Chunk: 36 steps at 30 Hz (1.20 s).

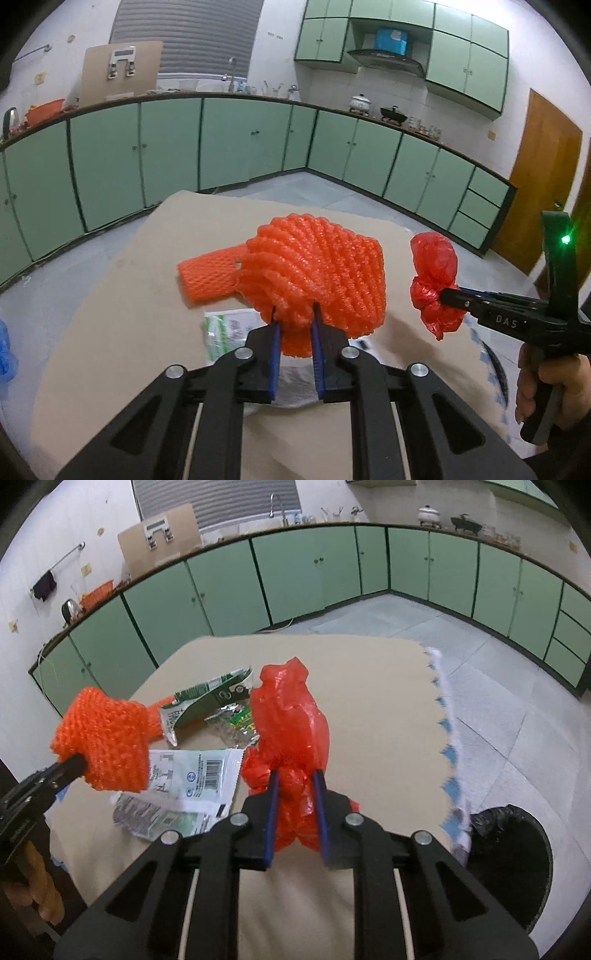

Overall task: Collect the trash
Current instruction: 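Carry the foam net and red bag to the bin and release both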

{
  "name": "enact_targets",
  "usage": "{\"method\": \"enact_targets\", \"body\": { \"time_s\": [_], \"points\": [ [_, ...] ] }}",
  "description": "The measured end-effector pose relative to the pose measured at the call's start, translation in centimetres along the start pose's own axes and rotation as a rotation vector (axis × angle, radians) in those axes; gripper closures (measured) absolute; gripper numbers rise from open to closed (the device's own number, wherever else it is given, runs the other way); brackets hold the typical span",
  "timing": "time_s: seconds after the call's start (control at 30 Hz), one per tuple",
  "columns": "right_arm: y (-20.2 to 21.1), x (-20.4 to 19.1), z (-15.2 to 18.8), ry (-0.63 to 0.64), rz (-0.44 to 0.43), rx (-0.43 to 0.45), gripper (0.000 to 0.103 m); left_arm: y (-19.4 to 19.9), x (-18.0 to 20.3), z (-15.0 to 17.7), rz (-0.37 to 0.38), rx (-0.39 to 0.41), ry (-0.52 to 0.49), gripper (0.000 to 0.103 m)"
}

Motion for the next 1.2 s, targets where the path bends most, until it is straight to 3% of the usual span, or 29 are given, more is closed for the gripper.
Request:
{"method": "enact_targets", "body": {
  "time_s": [0.2, 0.47, 0.73, 1.0, 1.2],
  "points": [
    [5.2, 2.1, 1.4, -0.031, 0.044, 0.038, 0.087, 1.3, 4.1, -0.4, 0.069, 0.001, -0.040, 0.089],
    [10.1, 7.7, 4.2, -0.109, 0.129, 0.066, 0.087, 2.3, 12.4, 0.0, 0.175, -0.005, -0.127, 0.089],
    [14.4, 13.7, 7.2, -0.187, 0.214, 0.107, 0.087, 0.9, 21.6, 1.7, 0.251, -0.047, -0.235, 0.089],
    [17.0, 22.0, 12.4, -0.328, 0.317, 0.107, 0.087, -1.6, 31.4, 4.4, 0.329, -0.093, -0.366, 0.089],
    [15.7, 27.5, 16.5, -0.412, 0.384, 0.060, 0.087, -4.7, 37.4, 7.1, 0.349, -0.151, -0.453, 0.089]
  ]
}}
Point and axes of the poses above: each gripper's, at about its wrist camera, not at the fingertips, and y roughly against the way its jaws point, x to its right, z to its underside, the point moved 9 cm from there along -y, roughly the way its jaws point, and after that the axes turned 9 degrees about -z, right-handed, at the moved point
